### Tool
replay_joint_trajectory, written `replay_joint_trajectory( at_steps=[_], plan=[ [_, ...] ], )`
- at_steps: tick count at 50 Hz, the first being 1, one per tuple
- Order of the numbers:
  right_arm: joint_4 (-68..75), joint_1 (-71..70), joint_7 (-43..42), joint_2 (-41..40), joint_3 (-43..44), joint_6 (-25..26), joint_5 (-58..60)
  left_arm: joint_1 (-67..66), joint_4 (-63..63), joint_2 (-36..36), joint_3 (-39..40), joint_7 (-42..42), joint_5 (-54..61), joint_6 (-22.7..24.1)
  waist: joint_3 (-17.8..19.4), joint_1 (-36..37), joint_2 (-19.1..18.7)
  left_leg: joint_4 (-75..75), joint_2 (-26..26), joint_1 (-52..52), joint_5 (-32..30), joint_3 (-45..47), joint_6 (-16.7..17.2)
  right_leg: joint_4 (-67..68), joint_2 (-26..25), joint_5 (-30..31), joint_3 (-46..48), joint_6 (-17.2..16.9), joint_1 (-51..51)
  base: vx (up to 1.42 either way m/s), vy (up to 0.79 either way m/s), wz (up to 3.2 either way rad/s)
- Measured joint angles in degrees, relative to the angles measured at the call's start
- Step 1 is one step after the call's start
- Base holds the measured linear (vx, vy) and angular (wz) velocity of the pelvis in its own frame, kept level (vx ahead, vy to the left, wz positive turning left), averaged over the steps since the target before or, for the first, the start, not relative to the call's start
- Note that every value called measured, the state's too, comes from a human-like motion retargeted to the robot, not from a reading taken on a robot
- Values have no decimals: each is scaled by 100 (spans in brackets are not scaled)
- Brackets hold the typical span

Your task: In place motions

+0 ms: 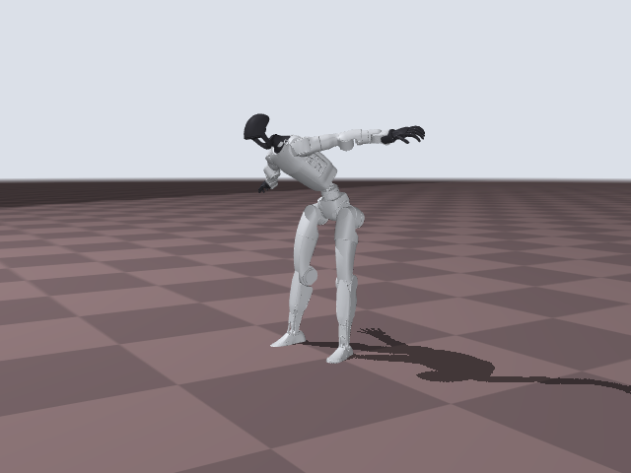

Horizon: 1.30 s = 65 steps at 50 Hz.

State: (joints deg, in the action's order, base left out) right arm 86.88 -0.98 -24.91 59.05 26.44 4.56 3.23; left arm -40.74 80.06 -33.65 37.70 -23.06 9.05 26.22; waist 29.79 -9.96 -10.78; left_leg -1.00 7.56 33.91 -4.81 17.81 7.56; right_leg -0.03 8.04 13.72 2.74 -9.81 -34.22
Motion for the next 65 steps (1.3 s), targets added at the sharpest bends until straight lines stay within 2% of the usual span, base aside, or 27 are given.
replay_joint_trajectory(
  at_steps=[5,8,12,16,18,20,23,25,28,30,33,38,43,47,49,52,55,60,65],
  plan=[
    [-293,228,21,267,495,-159,72,32,215,78,291,994,376,248,0,1270,-1213,-13,-373,216,-260,-709,133,-28,381,-189,631,35,396,-19,2,177],
    [-320,399,187,280,900,-200,-23,361,359,-197,426,1168,698,241,0,2278,-1811,24,-609,375,-426,-1027,302,-84,613,-241,1060,3,557,-23,-31,172],
    [-414,260,227,-192,1331,-298,56,961,670,-752,972,1915,1738,65,0,3934,-1901,85,-939,809,-649,-1306,375,-161,873,-179,1295,-45,350,-16,-52,106],
    [-379,-203,387,-564,1863,-315,-67,2043,1103,-1396,1022,3254,3017,-242,0,5885,-1901,201,-983,1380,-820,-1307,593,-234,877,-99,1215,-57,-124,-1,-65,37],
    [-426,-511,740,-559,2233,-290,-217,2836,1194,-1573,764,3823,3588,-334,0,6794,-1901,248,-959,1789,-871,-1366,725,-274,851,-72,1234,-55,-473,14,-65,49],
    [-413,-748,1126,-420,2669,-295,-322,3706,1227,-1723,209,3899,3963,-232,0,7744,-1901,264,-952,2214,-927,-1445,740,-290,803,-47,1190,-44,-860,16,-66,18],
    [-498,-1248,1881,-33,2309,-262,-339,4195,1359,-1684,-581,3504,4217,88,0,8161,-1901,301,-975,2701,-996,-1523,714,-267,764,-36,1144,-22,-1358,11,-16,0],
    [-616,-1746,2513,119,1765,-270,-250,4286,1439,-1606,-948,3214,4172,225,0,8145,-1901,339,-976,2941,-1042,-1565,710,-259,746,-29,1145,-17,-1615,8,7,3],
    [-826,-2502,3200,113,916,-555,-94,4329,1505,-1627,-1371,3053,3964,391,0,8018,-1901,395,-999,3176,-1128,-1711,638,-245,723,-38,1172,-29,-1836,0,0,0],
    [-943,-2915,3419,44,464,-657,141,4375,1517,-1724,-1679,2965,3707,405,0,7926,-1901,418,-993,3271,-1172,-1777,595,-233,697,-47,1191,-37,-1913,0,0,0],
    [-1052,-3216,3384,-152,224,-792,342,4516,1346,-1847,-1900,2705,3334,531,0,7817,-1901,410,-977,3305,-1177,-1780,552,-196,672,-55,1171,-25,-1966,0,2,-6],
    [-1045,-3009,3114,-549,377,-896,110,4771,1100,-1985,-2135,2185,3253,857,0,7511,-1901,359,-963,3011,-1123,-1794,482,-157,655,-89,1213,-21,-1679,0,0,0],
    [-1517,-2042,2873,-1206,769,-787,-185,5040,1119,-1959,-2589,1824,3077,1028,0,6988,-1901,228,-916,2418,-995,-1841,369,-108,582,-174,1263,-36,-1033,2,-4,0],
    [-2277,-1002,2704,-1980,1200,-566,164,5337,1012,-1805,-3229,1381,1732,944,0,6474,-1901,85,-824,1839,-830,-1942,287,-72,491,-246,1277,-67,-406,2,-11,-1],
    [-2511,-560,2731,-2286,1327,-495,427,5431,944,-1645,-3588,832,1040,741,0,6152,-1901,-33,-754,1572,-714,-2007,231,-53,412,-292,1288,-57,-107,-1,-12,-8],
    [-2630,-9,2838,-2661,1433,-484,574,5478,800,-1316,-4012,-670,-23,602,0,5611,-1821,-281,-640,1183,-489,-2062,125,-71,267,-339,1294,-28,365,-3,-5,-13],
    [-2604,173,2811,-3208,1344,-385,490,5246,698,-1167,-4116,-1549,-945,588,0,4960,-1270,-508,-506,910,-242,-2010,15,-82,129,-368,1210,38,639,-3,-6,-42],
    [-2623,140,2450,-4268,883,-251,11,4390,552,-1012,-3700,-1394,-1943,137,0,3880,-97,-882,-121,292,270,-1728,-141,-56,-130,-438,912,118,1122,1,-4,-85],
    [-2754,119,2471,-5080,517,-422,-126,3692,623,-633,-3421,-1335,-2629,-255,0,3039,714,-1002,261,-685,656,-1290,-270,18,-421,-584,552,228,1851,6,-3,-92]
  ],
)
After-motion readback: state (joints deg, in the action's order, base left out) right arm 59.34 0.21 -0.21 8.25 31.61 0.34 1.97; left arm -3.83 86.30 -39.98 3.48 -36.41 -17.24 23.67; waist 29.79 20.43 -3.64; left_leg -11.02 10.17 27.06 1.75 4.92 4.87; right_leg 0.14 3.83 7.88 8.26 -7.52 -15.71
